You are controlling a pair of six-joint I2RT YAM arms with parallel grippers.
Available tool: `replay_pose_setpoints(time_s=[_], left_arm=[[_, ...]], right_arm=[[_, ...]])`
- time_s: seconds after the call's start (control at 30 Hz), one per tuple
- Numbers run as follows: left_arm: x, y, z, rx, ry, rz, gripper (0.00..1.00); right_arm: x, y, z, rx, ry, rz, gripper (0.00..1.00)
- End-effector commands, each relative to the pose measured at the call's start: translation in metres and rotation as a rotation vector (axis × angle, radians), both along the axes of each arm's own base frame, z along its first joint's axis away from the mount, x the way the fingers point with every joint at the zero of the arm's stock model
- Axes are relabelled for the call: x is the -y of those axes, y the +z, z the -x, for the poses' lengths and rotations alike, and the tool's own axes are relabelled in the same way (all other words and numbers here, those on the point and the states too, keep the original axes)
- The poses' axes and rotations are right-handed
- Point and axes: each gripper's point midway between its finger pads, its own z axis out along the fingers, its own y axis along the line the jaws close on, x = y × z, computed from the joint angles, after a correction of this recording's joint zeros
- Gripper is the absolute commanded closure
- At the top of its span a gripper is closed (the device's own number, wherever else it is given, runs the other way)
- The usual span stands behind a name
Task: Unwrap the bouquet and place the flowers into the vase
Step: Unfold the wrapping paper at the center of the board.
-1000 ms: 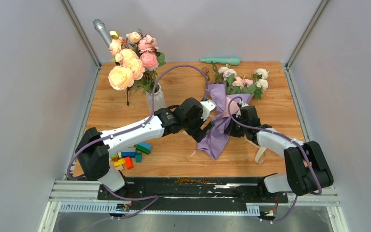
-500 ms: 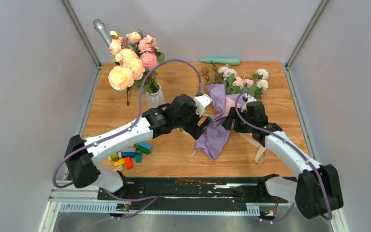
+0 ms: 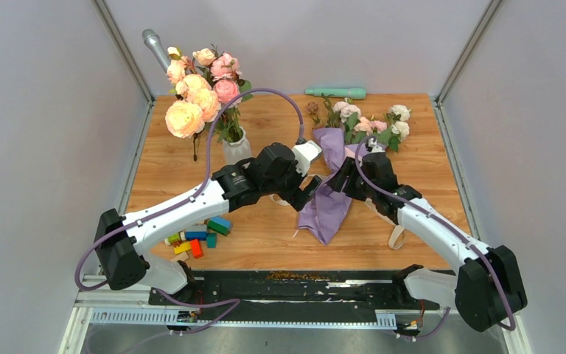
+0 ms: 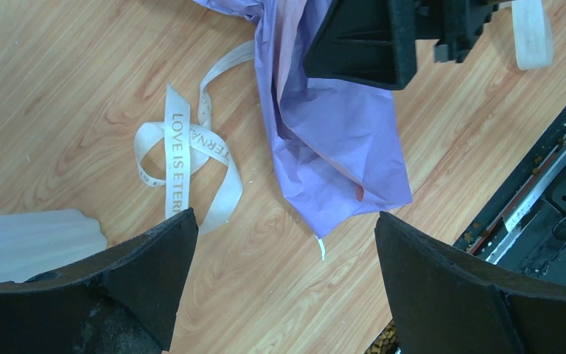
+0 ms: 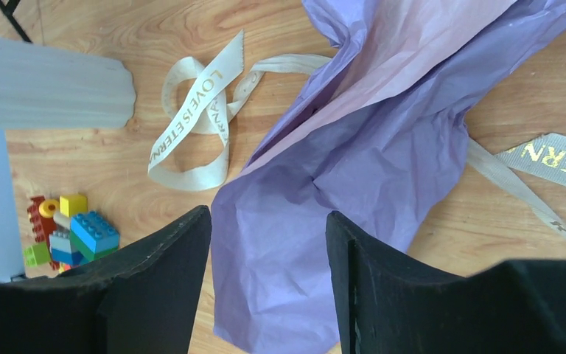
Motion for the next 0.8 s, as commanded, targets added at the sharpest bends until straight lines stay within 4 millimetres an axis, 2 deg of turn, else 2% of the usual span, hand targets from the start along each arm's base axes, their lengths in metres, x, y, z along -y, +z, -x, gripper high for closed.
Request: replay_pose_setpoints(time_s=[0.0, 0.17, 0.27, 0.57, 0.7, 0.77], left_arm=[[-0.002, 0.016, -0.004, 0.039, 0.013, 0.039, 0.03], [-0.003, 0.017, -0.004, 0.045, 0.015, 0.037, 0.03], [-0.003, 0.018, -0.004, 0.049, 0.016, 0.036, 0.03], [-0.004, 0.020, -0.005, 0.053, 0.017, 0.034, 0.03], [-0.007, 0.017, -0.009, 0.068, 0.031, 0.015, 0.03], [-0.008, 0.014, -0.011, 0.072, 0.039, -0.001, 0.03]], right_arm=[[-0.004, 0.003, -0.026, 0.028, -0.164, -0.091, 0.43], [-0.002, -0.015, -0.034, -0.001, -0.245, -0.119, 0.48], [0.000, -0.020, -0.039, 0.001, -0.272, -0.112, 0.49], [0.005, -0.019, -0.051, 0.029, -0.298, -0.076, 0.53], [0.005, -0.026, -0.054, 0.024, -0.293, -0.056, 0.60], [0.000, -0.021, -0.058, 0.045, -0.277, -0.067, 0.70]])
